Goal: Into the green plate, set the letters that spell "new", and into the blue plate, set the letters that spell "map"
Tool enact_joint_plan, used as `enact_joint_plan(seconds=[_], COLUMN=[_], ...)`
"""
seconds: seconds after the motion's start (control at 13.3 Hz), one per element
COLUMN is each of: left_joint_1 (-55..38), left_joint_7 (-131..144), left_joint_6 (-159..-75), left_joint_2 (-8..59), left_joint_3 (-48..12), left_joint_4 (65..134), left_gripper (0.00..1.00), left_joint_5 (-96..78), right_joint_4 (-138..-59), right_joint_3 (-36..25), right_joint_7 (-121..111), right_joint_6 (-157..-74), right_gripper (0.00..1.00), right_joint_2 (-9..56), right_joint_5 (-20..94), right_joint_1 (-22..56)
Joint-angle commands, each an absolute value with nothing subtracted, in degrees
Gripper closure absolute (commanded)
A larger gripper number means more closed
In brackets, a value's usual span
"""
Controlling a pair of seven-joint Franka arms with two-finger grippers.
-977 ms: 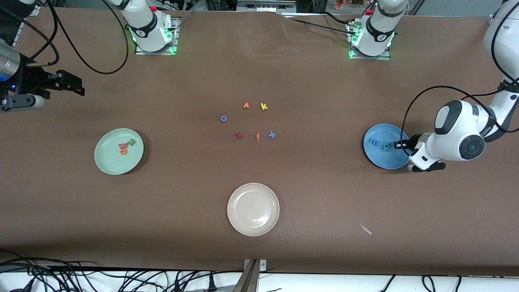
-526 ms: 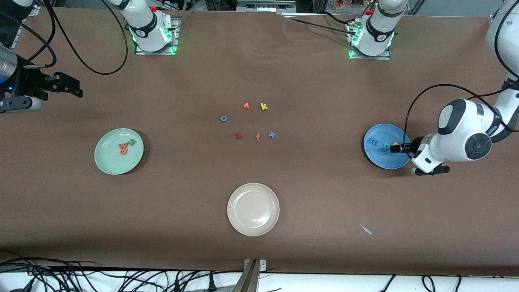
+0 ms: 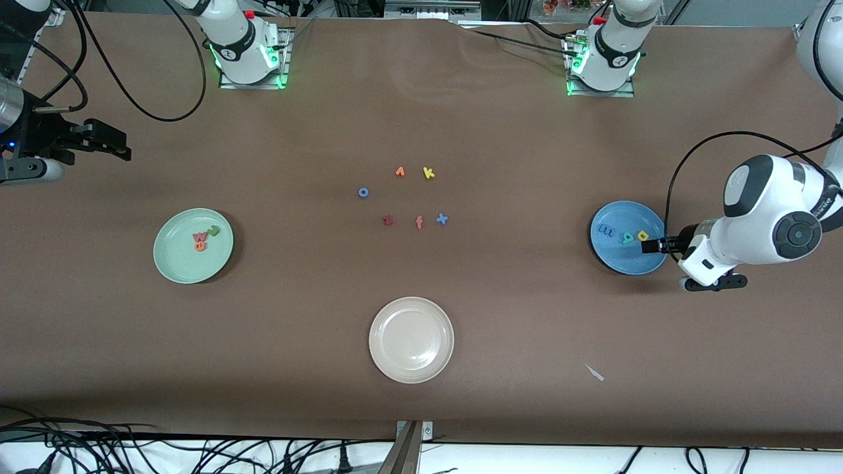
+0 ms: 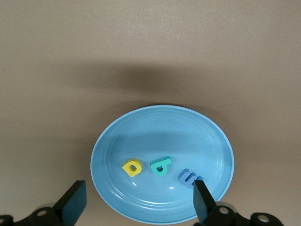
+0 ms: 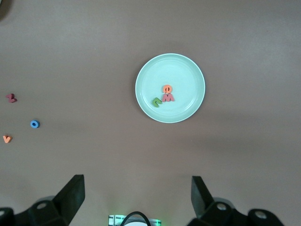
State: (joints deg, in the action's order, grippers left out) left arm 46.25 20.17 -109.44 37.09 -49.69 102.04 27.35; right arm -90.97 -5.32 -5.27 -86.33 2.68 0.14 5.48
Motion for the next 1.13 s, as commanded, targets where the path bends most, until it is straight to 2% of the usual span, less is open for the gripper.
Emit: enact_joint_plan(seconds=[0.0,0.15,0.68,1.05], left_joint_1=[45.97,45.97,45.79,39.13], left_joint_7=[20.39,20.56,24.25,27.68], left_joint_6=[-108.37,-108.37,-102.74,-99.49], left_joint_2=[36.83,36.48,35.16,35.06], left_joint_3=[-49.75,-50.36,-56.25,-55.02], left_joint_4=[101.16,100.11,88.95,81.58], left_gripper=[0.0,0.0,0.0,0.0], left_joint_5=[28.21,28.04,28.48,28.83], right_joint_4=[-89.21,-89.21,-89.21,-89.21], right_joint_3=[-4.57,-4.57,-4.57,-4.57], right_joint_7=[-4.75,-4.75,-4.75,-4.75], right_joint_6=[-85.78,-85.69,-85.34,-85.25], right_gripper=[0.0,0.0,0.0,0.0], right_joint_2=[3.52,3.52,3.52,3.52], right_joint_5=[-0.62,-0.53,-0.53,-0.53], right_joint_1=[4.83,4.75,4.75,4.75])
